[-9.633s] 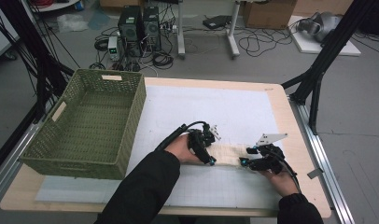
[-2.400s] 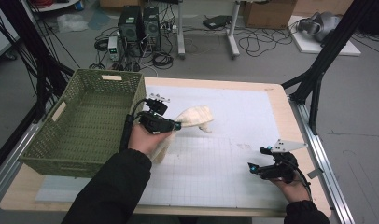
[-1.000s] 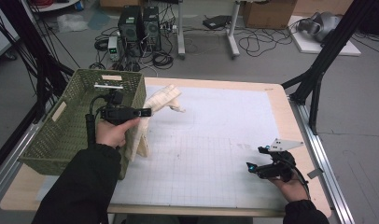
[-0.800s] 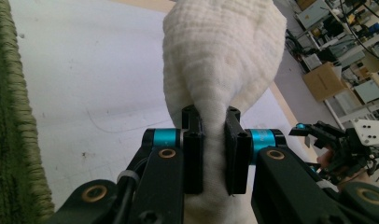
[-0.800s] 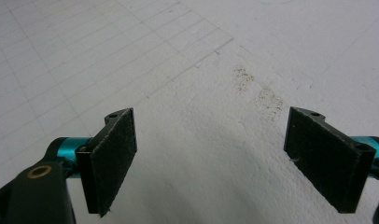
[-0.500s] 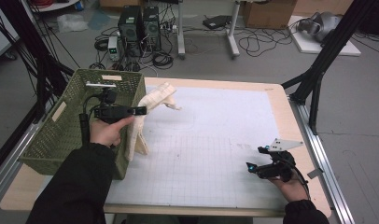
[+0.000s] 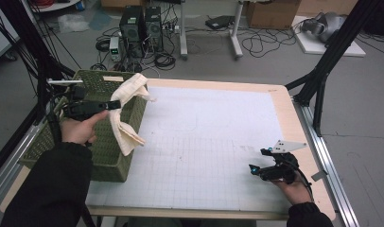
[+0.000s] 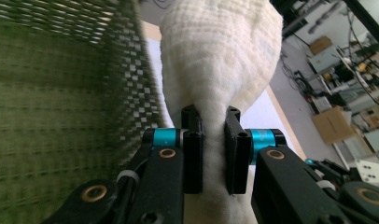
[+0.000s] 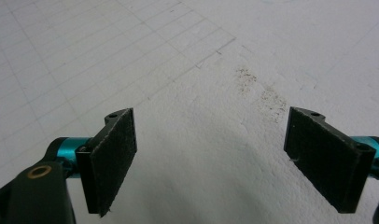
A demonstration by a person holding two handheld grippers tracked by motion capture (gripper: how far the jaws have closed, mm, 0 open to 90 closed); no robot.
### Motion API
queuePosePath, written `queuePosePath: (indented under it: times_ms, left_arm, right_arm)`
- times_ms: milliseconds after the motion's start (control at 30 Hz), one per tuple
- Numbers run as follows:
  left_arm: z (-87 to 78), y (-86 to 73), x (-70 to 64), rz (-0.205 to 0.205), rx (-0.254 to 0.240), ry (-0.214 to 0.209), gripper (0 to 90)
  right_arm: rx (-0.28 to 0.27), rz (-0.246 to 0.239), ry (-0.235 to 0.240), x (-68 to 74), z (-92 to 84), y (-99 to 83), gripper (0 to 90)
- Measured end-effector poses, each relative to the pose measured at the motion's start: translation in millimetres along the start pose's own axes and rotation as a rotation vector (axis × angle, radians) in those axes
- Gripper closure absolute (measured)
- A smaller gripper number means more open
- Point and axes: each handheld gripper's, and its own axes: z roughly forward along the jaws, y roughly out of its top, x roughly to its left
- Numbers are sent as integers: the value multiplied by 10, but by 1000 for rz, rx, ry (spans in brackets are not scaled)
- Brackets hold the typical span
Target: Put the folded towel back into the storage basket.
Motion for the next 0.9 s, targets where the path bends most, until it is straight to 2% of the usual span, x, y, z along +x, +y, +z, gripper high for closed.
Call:
queuePosePath:
  times_ms: [267, 667, 833, 900]
  left_arm:
    - [-154, -9, 185, 2, 16, 60, 804]
    - [-332, -56, 352, 16, 70, 141, 804]
    - [-382, -112, 422, 31, 111, 203, 803]
    - [-387, -140, 447, 46, 143, 244, 803]
  right_arm:
    - [7, -3, 0, 0, 16, 1, 164]
    - [17, -5, 3, -4, 27, -4, 164]
    - [12, -1, 1, -9, 18, -6, 164]
    - [8, 0, 0, -14, 16, -7, 165]
